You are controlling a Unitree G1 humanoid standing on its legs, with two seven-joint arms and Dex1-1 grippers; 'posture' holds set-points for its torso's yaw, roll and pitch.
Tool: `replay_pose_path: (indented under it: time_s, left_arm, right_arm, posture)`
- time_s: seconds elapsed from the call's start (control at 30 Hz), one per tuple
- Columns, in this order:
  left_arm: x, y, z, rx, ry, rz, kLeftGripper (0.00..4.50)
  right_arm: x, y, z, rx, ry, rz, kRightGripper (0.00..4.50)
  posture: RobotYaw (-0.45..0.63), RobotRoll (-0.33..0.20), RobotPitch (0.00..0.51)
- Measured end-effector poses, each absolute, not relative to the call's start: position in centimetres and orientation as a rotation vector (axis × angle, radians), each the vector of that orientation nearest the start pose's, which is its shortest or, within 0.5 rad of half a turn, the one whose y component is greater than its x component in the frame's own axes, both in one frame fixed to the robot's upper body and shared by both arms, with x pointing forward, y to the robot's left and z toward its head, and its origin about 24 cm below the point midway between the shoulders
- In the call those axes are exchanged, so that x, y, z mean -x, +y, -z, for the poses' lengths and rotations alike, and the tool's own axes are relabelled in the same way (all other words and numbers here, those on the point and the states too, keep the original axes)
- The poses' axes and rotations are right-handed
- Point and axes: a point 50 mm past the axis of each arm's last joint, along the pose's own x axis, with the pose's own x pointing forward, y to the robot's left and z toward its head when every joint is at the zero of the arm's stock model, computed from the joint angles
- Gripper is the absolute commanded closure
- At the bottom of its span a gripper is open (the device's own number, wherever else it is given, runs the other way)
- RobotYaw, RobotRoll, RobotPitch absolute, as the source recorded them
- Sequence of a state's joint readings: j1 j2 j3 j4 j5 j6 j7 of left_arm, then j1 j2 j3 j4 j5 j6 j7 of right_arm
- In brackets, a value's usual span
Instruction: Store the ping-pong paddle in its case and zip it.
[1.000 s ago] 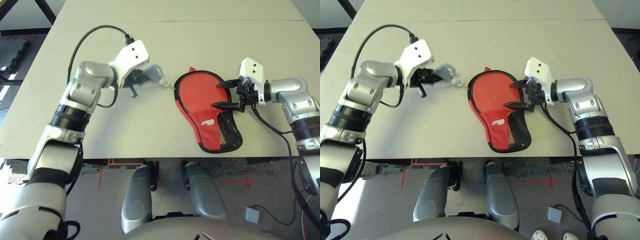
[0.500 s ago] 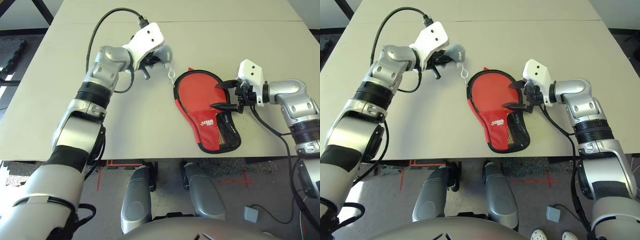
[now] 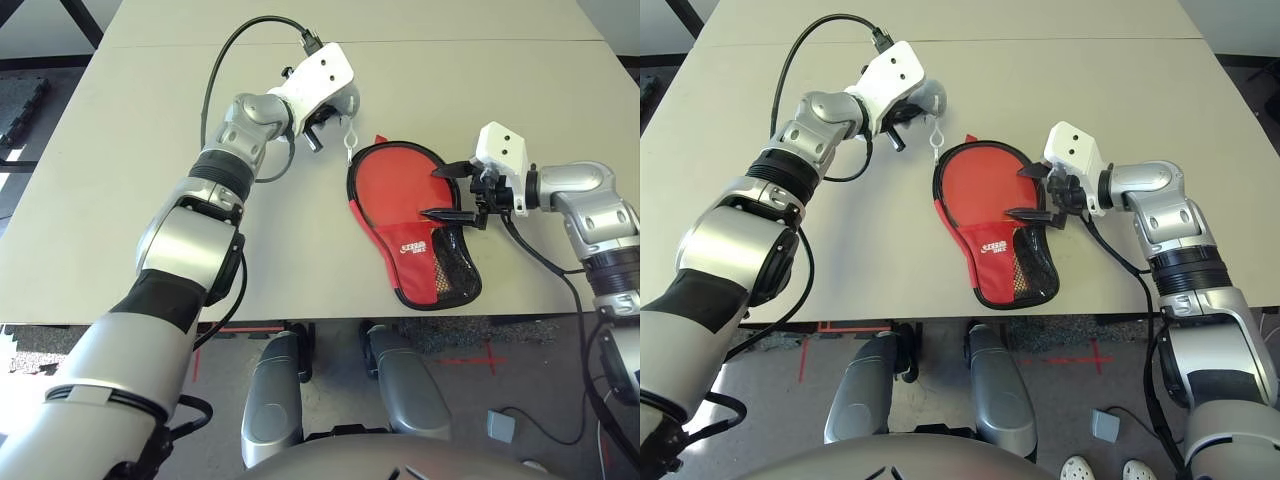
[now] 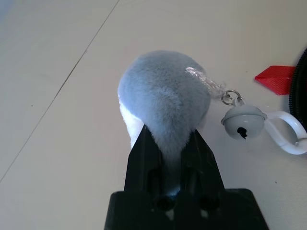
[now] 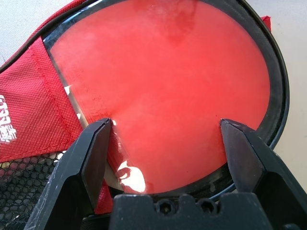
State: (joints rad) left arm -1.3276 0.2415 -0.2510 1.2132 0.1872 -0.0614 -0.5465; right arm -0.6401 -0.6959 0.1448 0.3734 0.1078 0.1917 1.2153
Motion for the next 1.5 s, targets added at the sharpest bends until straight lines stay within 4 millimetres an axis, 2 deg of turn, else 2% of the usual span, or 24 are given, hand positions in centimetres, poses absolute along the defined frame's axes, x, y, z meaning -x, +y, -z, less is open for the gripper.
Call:
replay_pose_path:
  time_s: [0.13,0.6,1.07,1.5]
  left_arm:
    - [-42.3,8.8,-20.7,-0.709,0.012,0.631,4.34]
    - [-41.9,4.4,-20.8,-0.614,-0.084,0.59,4.34]
    - [-41.3,1.6,-21.0,-0.562,-0.122,0.557,4.34]
    - [-40.9,0.1,-21.8,-0.554,-0.164,0.549,4.34]
  right_arm:
    - [-32.7,-21.6,-14.6,0.555,0.309,-1.088,0.0]
    - [-32.3,-21.4,-14.6,0.565,0.302,-1.084,0.0]
    - [-31.5,-21.2,-14.6,0.578,0.297,-1.064,0.0]
    - [-31.2,-21.1,-14.5,0.578,0.291,-1.054,0.0]
  posture:
    - [-0.14,0.0,0.289]
    - [-0.18,0.0,0.301]
    - [-0.23,0.0,0.306]
    - [-0.24,0.0,0.309]
